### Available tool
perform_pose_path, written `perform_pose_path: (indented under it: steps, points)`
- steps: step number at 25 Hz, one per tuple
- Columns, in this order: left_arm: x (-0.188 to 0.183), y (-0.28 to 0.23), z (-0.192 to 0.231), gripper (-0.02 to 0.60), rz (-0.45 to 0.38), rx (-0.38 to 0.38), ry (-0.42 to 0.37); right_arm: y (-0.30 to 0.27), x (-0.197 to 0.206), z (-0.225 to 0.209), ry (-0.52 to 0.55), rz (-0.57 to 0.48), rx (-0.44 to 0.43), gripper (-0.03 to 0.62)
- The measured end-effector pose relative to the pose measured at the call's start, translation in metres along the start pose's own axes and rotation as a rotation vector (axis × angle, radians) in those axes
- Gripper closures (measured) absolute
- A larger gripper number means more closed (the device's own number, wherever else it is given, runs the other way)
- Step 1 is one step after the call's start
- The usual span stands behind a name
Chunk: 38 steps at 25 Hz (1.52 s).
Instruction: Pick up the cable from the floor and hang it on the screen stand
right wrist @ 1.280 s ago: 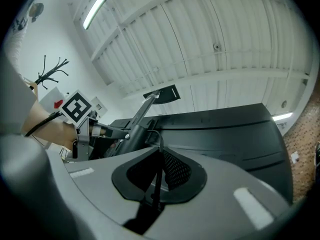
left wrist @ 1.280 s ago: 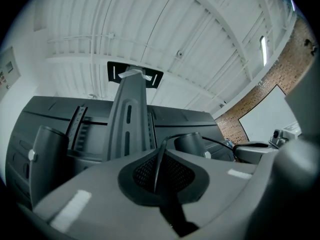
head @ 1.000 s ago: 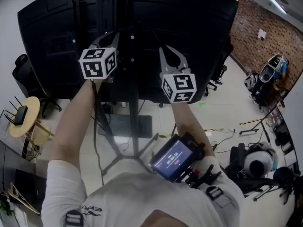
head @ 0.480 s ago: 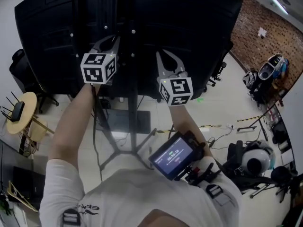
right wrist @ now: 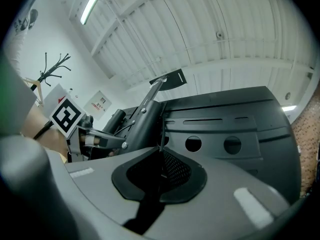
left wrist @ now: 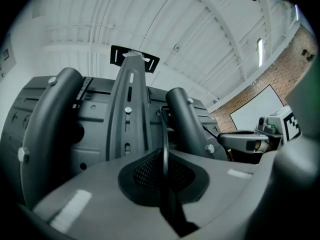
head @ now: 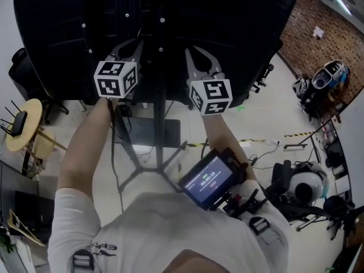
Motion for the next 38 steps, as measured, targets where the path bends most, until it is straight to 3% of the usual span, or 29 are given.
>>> perform_pose_path:
  steps: [9,24,35,38]
  points:
    - [0.036,0.012,-0.007,0.580,0.051,-0.005,0.029,-0.005,0.009,0.012,-0.021,0.009,-0.018,0.556]
    - [0.052,0.030,-0.008,0.580,0.079,-0.059,0.032,0.000,0.012,0.013,-0.038,-0.004,-0.037,0.551]
    - [0.067,0.062,-0.027,0.578,0.075,-0.135,0.011,0.034,0.050,0.015,-0.048,0.117,-0.052,0.574]
    - [0.078,0.073,-0.054,0.564,0.095,-0.161,0.003,0.066,0.057,0.003,-0.061,0.123,-0.059,0.574]
Point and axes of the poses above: the fingertips, and each gripper's own axes: y backward along the fingers, z to its left, x out of its underside, the point moved 4 cm from there along y, backward along the fingers, and after that the axes turned 1 degree about z, right-handed, at the moved point
